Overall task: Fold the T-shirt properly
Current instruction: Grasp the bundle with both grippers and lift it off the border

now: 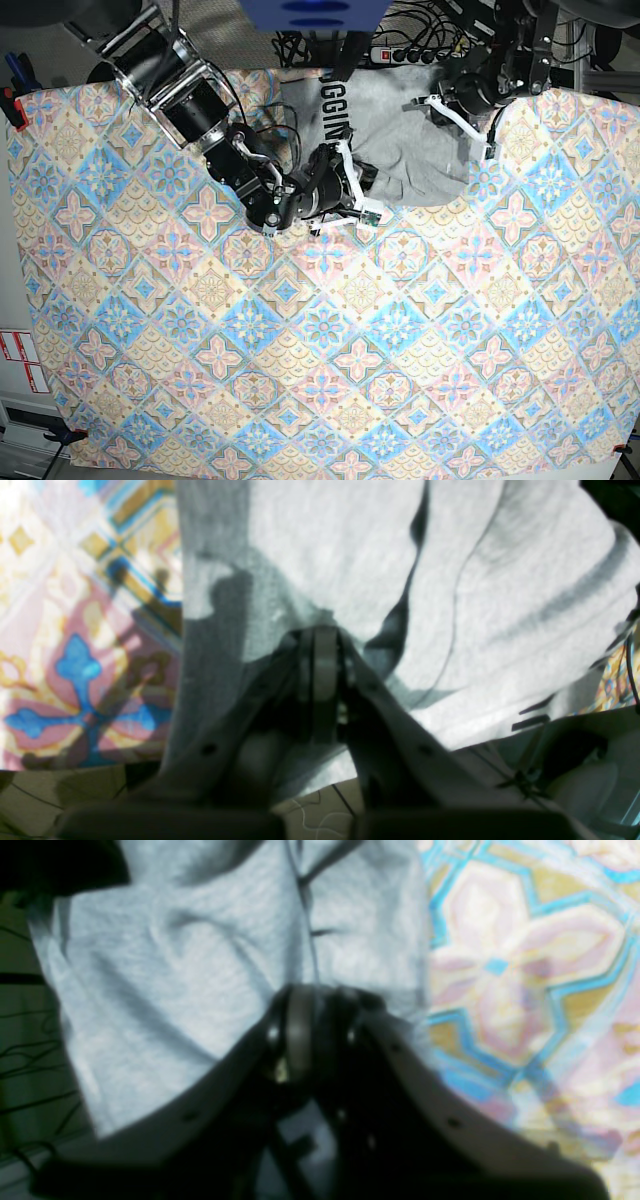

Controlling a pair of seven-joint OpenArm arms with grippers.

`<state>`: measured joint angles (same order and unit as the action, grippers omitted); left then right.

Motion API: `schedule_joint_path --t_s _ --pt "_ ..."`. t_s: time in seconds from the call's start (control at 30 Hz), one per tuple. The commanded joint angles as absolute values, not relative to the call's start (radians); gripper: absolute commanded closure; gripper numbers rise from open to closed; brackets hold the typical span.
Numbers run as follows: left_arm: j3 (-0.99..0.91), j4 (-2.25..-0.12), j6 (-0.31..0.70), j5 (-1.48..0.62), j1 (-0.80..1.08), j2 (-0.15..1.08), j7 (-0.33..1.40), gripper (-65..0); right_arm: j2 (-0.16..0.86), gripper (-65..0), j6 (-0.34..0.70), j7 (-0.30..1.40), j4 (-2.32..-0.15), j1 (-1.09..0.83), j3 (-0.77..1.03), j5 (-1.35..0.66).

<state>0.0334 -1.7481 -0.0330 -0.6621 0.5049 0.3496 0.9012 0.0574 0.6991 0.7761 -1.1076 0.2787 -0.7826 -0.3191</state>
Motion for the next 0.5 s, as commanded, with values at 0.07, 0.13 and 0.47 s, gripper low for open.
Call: schedule_joint_path --t_s 0.07,0.13,0.47 --pt "0.028 -1.762 -0.031 -0.667 0.507 0.358 0.892 0.0 0.059 -7.5 0.698 0.733 -1.061 0.318 -0.75 -0.32" --pt "0.028 -1.765 -0.031 -0.667 0.509 0.358 0.892 0.0 0.059 -7.5 0.698 0.72 -1.027 0.325 -0.69 -0.32" --pt "0.027 -1.928 -0.031 -0.67 0.53 0.358 0.901 0.0 0.076 -7.5 0.698 0.714 -1.044 0.348 -0.527 -0.318"
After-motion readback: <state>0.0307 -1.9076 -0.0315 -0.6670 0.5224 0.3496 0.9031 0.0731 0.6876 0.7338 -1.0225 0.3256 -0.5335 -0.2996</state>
